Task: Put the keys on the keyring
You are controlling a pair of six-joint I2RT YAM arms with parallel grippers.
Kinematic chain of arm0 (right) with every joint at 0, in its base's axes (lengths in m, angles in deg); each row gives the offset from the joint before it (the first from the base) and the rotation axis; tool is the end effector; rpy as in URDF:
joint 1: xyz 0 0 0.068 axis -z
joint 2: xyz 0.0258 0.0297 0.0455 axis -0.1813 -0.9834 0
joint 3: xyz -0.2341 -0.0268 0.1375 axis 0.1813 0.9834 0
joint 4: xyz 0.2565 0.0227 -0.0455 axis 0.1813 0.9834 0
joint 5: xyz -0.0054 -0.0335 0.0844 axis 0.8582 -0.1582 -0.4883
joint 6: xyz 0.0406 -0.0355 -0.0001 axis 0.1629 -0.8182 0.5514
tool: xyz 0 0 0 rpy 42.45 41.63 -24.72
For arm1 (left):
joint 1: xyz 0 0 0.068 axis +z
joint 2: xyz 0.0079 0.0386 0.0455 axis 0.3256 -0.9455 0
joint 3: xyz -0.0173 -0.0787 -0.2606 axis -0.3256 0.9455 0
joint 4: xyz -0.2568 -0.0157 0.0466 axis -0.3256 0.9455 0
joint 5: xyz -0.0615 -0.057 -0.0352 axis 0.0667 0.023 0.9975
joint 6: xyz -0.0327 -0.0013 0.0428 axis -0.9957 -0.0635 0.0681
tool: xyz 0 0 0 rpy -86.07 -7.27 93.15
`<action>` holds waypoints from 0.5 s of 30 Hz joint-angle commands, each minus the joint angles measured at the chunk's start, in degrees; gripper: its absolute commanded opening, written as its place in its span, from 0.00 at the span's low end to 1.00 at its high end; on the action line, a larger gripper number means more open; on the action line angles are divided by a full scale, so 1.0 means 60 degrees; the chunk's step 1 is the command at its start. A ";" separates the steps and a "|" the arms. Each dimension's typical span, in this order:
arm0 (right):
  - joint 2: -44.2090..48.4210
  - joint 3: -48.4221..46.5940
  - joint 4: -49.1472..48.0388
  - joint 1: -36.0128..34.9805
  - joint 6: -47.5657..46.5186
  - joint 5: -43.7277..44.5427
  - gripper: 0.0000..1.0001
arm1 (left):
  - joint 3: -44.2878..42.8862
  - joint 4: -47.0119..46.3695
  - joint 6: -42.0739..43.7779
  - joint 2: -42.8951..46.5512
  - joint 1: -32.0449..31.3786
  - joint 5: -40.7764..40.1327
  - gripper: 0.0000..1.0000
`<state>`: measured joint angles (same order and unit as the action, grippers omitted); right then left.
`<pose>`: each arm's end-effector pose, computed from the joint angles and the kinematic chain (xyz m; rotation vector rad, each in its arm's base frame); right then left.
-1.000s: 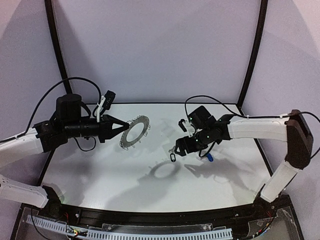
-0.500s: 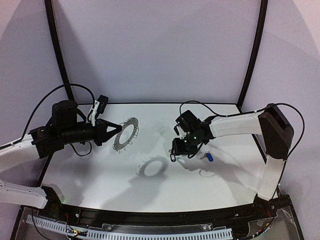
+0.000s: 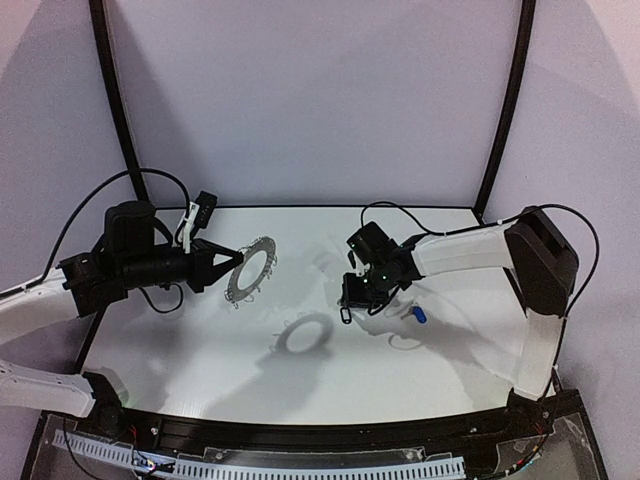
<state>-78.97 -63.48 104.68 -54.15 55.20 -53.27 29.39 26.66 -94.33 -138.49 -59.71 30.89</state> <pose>0.2842 0.2738 0.1566 -0.1453 2.7127 0.5316 0.1709 -0.1595 0.3085 0.6661 1.8684 -0.8785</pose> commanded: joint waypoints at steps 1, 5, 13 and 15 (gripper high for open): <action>-0.0260 -0.0181 -0.0296 0.0091 0.0234 0.0214 0.29 | 0.0071 0.0073 -0.0099 0.0212 0.0003 0.0041 0.01; -0.0408 -0.0218 -0.0303 0.0092 0.0250 0.0261 0.24 | 0.0048 0.0130 -0.0145 0.0237 0.0003 0.0053 0.01; -0.0630 -0.0312 -0.0445 0.0106 0.0324 0.0344 0.20 | 0.0062 0.0188 -0.0195 0.0270 0.0003 0.0083 0.01; -0.0643 -0.0310 -0.0487 0.0106 0.0349 0.0342 0.18 | 0.0065 0.0190 -0.0199 0.0263 0.0003 0.0094 0.01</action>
<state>-81.68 -64.22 103.10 -54.12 56.67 -52.02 29.39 28.32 -95.22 -138.45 -59.71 30.91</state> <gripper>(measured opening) 0.193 0.009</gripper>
